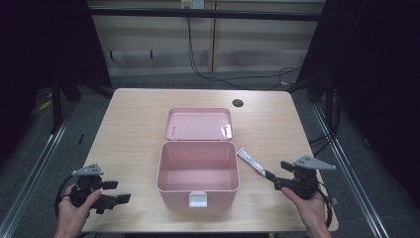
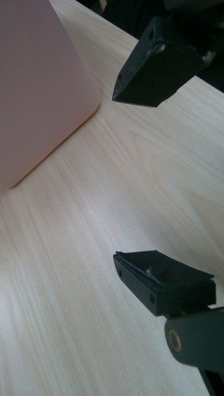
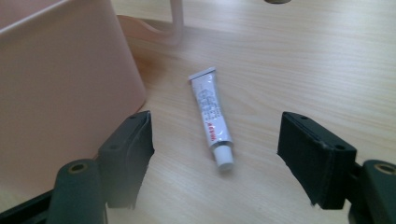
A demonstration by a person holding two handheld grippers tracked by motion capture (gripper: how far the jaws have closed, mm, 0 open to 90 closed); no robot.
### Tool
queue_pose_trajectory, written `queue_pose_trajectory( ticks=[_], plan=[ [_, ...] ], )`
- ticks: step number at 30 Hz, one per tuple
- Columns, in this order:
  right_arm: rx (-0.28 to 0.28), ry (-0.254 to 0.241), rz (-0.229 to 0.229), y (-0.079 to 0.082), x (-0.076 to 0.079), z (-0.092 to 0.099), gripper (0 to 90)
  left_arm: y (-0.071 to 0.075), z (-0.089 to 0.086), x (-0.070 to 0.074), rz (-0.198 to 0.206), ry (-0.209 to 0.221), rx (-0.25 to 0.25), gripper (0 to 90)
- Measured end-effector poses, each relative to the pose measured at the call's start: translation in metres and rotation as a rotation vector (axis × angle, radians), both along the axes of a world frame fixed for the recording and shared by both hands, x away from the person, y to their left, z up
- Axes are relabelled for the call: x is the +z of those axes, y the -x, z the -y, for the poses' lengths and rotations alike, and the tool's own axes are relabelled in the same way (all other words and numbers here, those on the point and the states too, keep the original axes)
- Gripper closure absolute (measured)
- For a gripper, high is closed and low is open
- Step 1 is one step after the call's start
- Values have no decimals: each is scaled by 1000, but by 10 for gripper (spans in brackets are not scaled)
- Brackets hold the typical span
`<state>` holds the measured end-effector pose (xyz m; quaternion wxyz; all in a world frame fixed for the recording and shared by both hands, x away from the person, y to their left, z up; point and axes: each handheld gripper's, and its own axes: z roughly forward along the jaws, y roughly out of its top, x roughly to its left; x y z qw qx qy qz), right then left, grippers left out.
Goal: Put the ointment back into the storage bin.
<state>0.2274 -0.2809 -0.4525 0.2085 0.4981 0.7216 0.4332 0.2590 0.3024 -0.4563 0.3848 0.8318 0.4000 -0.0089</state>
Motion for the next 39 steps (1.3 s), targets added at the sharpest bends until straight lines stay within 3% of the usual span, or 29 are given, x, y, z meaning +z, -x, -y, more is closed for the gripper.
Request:
queue_pose_trajectory(
  ticks=[3,9,12,22,27,28,31,33,36,39],
  plan=[
    [-7,10,-8,0,1,0,300,0,0,0,-1,0,-5,185],
    [37,38,-130,-4,1,-3,268,0,0,1,2,-4,-8,186],
    [72,5,-184,-7,4,-1,264,0,1,1,-1,0,-2,186],
    [117,49,-221,-14,20,2,357,0,1,0,-1,-9,-6,185],
    [151,73,-293,-23,19,-2,357,0,2,0,-6,-12,-7,185],
    [168,103,-309,-25,18,-4,353,0,2,0,-6,-12,-6,186],
    [186,108,-345,-31,19,-6,338,0,2,-1,-7,-12,-7,186],
    [190,136,-346,-35,25,-7,346,0,2,-1,-11,-14,-11,185],
    [217,124,-346,-40,31,-6,373,0,3,-1,-9,-13,-8,186],
    [223,158,-362,-45,32,-11,380,-1,2,-1,-12,-16,-9,185]
  ],
)
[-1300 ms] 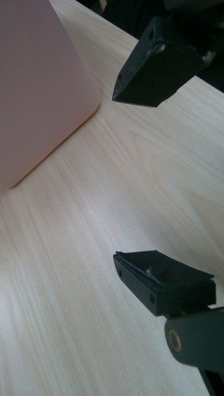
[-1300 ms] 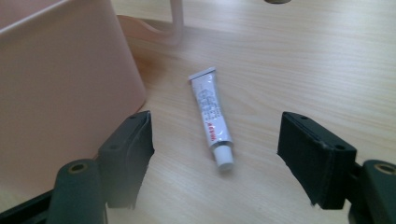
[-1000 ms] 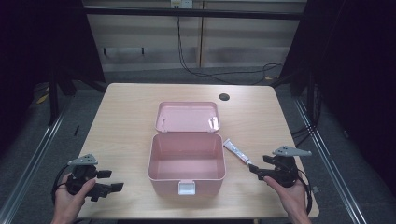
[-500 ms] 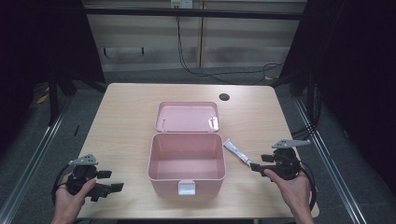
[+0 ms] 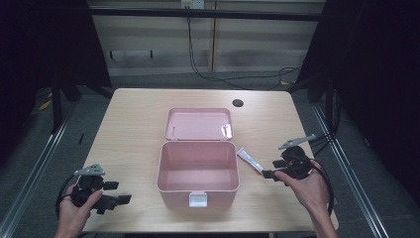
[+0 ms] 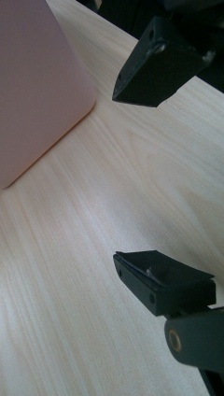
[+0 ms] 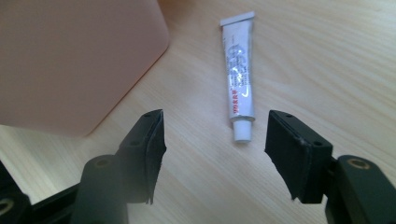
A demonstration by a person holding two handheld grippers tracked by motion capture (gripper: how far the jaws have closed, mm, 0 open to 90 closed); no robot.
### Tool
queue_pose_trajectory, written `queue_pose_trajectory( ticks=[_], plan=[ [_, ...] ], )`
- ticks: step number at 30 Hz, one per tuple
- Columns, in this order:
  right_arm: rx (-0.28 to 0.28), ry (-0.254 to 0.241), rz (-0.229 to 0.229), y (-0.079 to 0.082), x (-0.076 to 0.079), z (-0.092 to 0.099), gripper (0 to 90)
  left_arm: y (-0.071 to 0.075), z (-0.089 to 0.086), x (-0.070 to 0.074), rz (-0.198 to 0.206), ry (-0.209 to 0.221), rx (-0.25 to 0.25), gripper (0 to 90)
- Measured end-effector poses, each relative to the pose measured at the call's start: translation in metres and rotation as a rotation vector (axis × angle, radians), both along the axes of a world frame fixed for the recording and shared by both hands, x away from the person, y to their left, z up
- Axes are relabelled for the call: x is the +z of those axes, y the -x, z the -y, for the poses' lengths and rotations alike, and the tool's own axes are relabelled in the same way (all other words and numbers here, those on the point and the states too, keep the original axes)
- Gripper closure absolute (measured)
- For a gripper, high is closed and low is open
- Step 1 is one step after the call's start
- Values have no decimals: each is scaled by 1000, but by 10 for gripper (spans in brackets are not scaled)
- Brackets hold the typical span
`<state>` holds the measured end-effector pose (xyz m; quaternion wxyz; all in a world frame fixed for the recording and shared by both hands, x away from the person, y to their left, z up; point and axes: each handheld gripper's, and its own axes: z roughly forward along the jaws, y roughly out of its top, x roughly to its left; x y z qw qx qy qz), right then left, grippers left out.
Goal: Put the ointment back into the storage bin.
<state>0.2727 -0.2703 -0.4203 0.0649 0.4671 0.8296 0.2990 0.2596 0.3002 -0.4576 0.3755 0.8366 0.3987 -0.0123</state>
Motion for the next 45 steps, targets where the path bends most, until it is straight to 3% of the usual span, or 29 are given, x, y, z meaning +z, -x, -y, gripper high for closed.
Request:
queue_pose_trajectory(
  ticks=[3,16,20,24,34,40,45],
  plan=[
    [23,23,-50,-8,-3,-6,386,0,0,0,0,2,0,185],
    [99,76,-149,-33,-1,-16,389,0,0,0,1,-3,3,185],
    [119,80,-165,-39,0,-18,405,0,0,0,-1,-3,1,185],
    [157,119,-190,-46,-3,-25,422,0,0,0,-2,-6,-3,185],
    [216,132,-223,-66,-1,-35,492,-1,1,-1,-3,-4,-2,186],
    [242,154,-260,-75,-7,-44,562,-1,1,-1,-5,-10,-4,185],
    [240,191,-265,-80,-11,-49,586,-1,1,-2,-5,-11,9,185]
  ],
)
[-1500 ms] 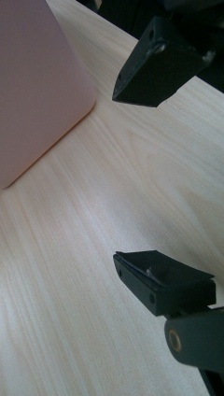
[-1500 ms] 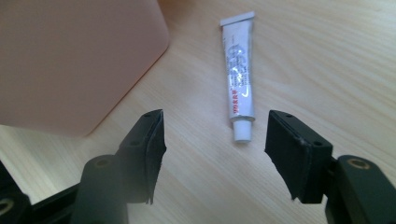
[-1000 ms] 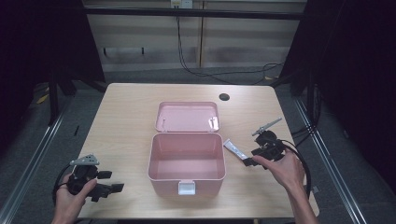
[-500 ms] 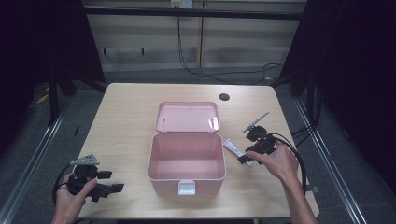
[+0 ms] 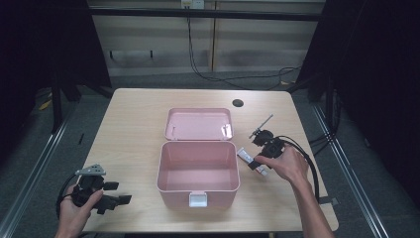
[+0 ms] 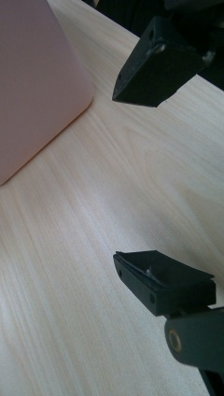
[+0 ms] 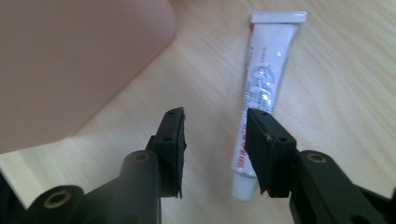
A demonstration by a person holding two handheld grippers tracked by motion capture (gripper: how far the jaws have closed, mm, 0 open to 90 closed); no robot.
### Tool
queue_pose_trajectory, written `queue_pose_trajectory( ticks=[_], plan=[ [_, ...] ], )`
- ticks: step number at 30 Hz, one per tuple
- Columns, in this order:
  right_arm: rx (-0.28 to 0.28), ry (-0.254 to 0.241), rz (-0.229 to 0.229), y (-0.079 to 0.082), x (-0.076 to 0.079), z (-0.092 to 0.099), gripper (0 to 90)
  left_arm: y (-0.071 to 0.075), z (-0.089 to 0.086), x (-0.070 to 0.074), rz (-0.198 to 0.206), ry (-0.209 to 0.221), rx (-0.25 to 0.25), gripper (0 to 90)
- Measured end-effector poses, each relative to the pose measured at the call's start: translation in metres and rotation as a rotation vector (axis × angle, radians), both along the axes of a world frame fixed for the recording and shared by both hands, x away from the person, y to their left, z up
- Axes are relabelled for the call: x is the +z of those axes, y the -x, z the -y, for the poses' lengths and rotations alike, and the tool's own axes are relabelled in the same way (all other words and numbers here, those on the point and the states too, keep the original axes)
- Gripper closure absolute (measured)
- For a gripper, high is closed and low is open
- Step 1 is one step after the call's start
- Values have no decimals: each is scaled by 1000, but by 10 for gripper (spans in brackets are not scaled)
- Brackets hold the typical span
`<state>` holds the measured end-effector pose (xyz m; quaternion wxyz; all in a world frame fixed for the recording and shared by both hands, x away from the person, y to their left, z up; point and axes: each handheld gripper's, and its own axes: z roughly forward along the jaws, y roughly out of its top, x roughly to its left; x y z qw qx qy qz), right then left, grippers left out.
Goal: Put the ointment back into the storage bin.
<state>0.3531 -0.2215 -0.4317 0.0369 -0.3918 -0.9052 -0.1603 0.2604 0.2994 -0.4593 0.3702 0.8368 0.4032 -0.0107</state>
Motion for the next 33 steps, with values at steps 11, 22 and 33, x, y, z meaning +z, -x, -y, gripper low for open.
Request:
queue_pose_trajectory(
  ticks=[11,22,33],
  plan=[
    [6,70,10,-13,-10,-6,630,0,0,0,-2,4,-8,186],
    [4,130,-13,-19,-22,-10,646,0,1,-1,-11,2,-23,185],
    [5,153,-38,-22,-33,-13,684,0,0,0,-10,-2,-22,185]
  ],
)
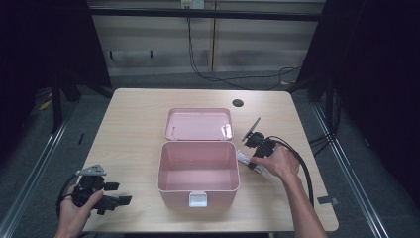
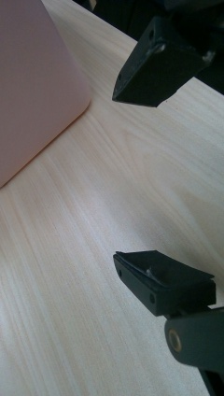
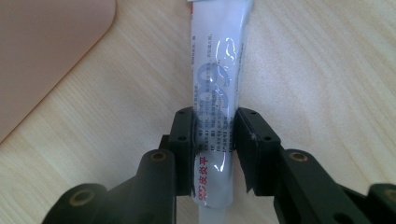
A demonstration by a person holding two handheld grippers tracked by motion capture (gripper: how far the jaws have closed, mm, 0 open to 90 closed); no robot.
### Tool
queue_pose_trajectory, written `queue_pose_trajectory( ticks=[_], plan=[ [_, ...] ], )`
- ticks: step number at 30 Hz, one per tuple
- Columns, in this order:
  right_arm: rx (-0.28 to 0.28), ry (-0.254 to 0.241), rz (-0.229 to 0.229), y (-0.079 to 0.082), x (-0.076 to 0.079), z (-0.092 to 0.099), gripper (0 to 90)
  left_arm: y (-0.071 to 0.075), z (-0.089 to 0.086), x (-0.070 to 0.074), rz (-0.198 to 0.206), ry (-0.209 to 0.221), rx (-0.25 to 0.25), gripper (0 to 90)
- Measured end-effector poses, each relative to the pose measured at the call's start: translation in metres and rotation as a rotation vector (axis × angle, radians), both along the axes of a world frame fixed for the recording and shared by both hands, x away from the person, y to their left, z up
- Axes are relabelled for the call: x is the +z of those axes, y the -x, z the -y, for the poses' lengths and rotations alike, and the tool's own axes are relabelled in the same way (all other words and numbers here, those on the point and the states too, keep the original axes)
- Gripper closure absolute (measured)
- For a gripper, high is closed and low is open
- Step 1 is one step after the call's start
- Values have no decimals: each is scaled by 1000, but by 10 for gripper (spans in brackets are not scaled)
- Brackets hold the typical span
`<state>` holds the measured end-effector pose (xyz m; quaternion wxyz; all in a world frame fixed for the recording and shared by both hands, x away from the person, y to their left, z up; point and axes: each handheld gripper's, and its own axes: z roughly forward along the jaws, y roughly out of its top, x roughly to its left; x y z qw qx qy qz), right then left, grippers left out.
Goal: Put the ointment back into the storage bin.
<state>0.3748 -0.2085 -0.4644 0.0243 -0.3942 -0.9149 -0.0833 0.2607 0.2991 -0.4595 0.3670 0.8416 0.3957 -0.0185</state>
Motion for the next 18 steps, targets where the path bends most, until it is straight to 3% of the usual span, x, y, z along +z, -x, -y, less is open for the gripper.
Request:
queue_pose_trajectory(
  ticks=[9,11,18],
  plan=[
    [19,23,3,0,-4,-4,676,0,0,0,0,-4,-4,185],
    [45,41,14,0,-4,-5,681,0,0,0,3,-2,-1,185],
    [34,48,22,1,-1,-6,717,0,1,0,3,2,1,186]
  ],
)
